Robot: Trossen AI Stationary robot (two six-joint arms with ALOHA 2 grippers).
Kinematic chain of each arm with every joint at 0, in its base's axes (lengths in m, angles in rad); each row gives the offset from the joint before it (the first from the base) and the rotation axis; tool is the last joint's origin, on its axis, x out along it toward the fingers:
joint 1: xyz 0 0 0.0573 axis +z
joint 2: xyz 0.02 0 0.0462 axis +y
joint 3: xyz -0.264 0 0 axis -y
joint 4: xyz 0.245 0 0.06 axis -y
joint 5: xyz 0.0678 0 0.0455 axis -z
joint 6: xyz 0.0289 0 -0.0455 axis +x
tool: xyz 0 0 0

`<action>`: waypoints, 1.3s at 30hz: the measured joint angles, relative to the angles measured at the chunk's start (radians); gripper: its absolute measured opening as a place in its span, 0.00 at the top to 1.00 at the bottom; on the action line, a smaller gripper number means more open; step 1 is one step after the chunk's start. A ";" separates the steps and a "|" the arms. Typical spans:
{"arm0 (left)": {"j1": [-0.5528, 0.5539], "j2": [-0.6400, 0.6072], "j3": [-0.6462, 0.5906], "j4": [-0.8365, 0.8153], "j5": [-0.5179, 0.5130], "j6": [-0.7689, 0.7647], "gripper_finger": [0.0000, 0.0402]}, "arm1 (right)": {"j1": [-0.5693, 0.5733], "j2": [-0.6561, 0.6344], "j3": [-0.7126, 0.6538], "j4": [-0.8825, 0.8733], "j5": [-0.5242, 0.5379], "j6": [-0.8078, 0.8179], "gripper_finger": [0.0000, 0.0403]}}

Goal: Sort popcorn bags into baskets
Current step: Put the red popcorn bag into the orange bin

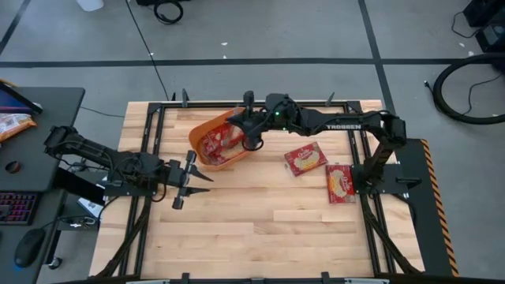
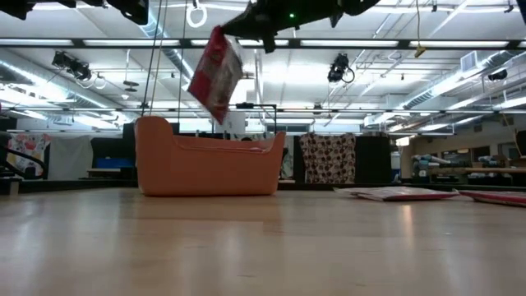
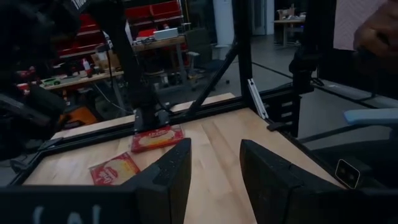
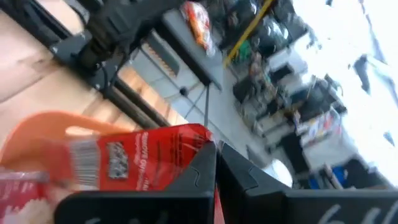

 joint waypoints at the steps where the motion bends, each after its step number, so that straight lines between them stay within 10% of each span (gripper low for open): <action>1: 0.000 0.000 0.000 -0.001 0.000 0.000 0.65 | -0.002 0.014 0.002 0.037 -0.023 -0.022 0.98; 9: 0.000 0.000 0.000 -0.005 0.000 0.000 0.65 | -0.038 0.180 0.028 0.261 -0.069 -0.121 0.98; 21: 0.001 0.000 0.000 -0.022 -0.004 0.000 0.65 | -0.082 0.370 0.334 0.012 -0.158 -0.079 0.98; 39: 0.002 0.000 0.000 -0.047 -0.011 -0.001 0.65 | -0.108 0.304 0.332 -0.664 0.223 -0.199 0.97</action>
